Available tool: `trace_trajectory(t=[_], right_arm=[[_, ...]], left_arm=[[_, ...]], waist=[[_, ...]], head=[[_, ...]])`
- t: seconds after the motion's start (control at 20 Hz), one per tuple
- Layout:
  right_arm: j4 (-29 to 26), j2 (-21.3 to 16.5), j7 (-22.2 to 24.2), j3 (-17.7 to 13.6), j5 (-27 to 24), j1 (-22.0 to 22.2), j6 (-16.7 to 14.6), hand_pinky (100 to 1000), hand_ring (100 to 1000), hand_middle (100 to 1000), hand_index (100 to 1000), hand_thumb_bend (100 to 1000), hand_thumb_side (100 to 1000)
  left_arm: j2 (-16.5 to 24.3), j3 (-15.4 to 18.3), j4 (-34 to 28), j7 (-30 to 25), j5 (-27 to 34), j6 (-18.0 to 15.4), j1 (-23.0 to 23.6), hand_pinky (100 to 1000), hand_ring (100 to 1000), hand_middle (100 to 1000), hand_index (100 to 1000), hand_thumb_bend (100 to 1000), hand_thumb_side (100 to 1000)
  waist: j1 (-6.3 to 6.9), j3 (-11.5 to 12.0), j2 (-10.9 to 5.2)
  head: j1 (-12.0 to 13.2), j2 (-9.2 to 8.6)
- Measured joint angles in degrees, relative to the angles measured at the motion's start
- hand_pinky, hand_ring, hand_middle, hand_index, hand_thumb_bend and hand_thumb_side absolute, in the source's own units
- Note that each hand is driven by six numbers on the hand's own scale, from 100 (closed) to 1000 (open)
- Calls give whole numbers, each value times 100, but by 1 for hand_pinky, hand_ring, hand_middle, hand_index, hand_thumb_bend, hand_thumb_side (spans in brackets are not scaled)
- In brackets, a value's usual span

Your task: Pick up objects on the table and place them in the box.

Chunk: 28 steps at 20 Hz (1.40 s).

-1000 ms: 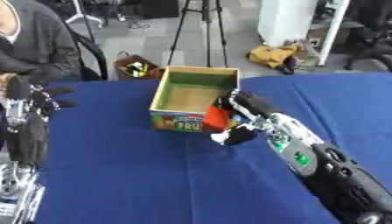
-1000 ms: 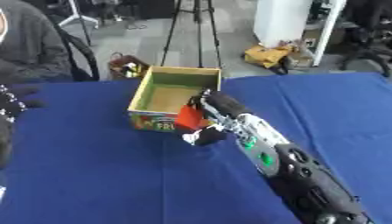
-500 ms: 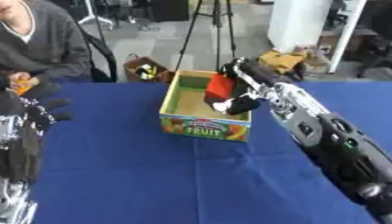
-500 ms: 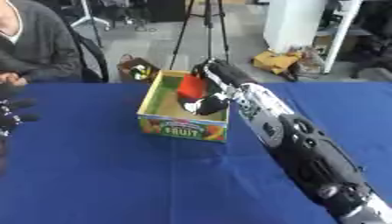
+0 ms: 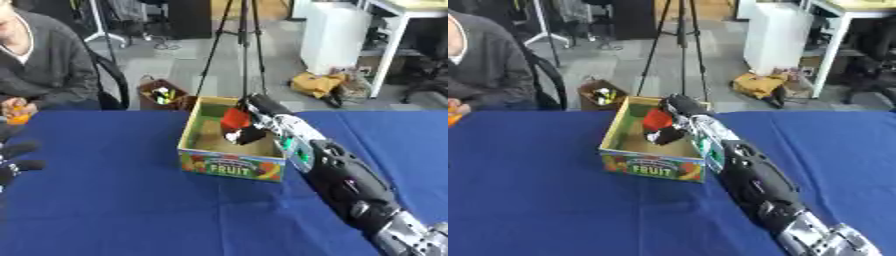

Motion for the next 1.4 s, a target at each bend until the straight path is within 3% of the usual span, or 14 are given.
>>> trace_trajectory(t=[0.05,0.1,0.15,0.3,0.5,0.7,0.75,0.8,1.1,1.25,1.4], right_arm=[[147,6,3,-21,77,-2,-30,823,828,826,832,366,622],[291,21,20,-23,155,-12,-76,926,917,940,917,542,709],[438,39,41,-31,228,-40,-139,959,949,978,957,612,721],[828,97,39,-71,398,-167,-376,990,994,1000,1000,772,770],[985,115,-180,-162,520,-208,-652,989,996,1000,1000,808,819],[798,120,-506,-193,454,-223,-834,900,930,967,964,734,791],[693,120,-588,-190,400,-223,-901,805,844,909,935,786,1000],[570,122,-675,-178,334,-223,-974,786,824,885,926,645,763],[-282,339,-1211,112,-174,-21,-1485,684,694,694,823,452,742],[-695,586,-1471,273,-431,356,-1744,651,677,674,808,388,734],[-1100,778,-1678,424,-703,782,-1979,617,665,665,805,311,708]], left_arm=[[-17,-21,-7,-27,7,8,-5,638,740,776,861,537,967],[-23,-38,-18,-50,16,15,-7,638,740,776,861,538,966],[-23,-52,-30,-64,23,22,-11,638,740,775,861,538,965],[-23,-53,-43,-81,35,36,-25,638,740,775,861,539,966],[-23,-53,-49,-90,39,45,-25,638,740,775,861,539,966],[-17,-51,-45,-85,33,47,-16,638,741,775,859,541,964],[-14,-48,-37,-71,25,41,1,639,745,776,858,541,963],[-9,-32,-26,-45,14,36,31,639,746,775,856,541,962],[177,233,122,259,-134,-10,207,639,753,776,852,540,960],[290,362,217,423,-224,-42,242,642,760,778,852,539,959],[343,453,280,547,-301,-75,278,645,769,783,848,538,958]], waist=[[16,14,7],[26,19,9],[29,18,10],[22,1,10],[15,-80,0],[16,-282,-69],[21,-366,-105],[29,-449,-138],[28,-1117,-285],[28,-1424,-289],[34,-1575,-285]], head=[[-52,-30],[-90,-43],[-117,-56],[-139,-90],[-109,-91],[-13,-88],[33,-83],[95,-74],[668,51],[920,58],[1103,50]])
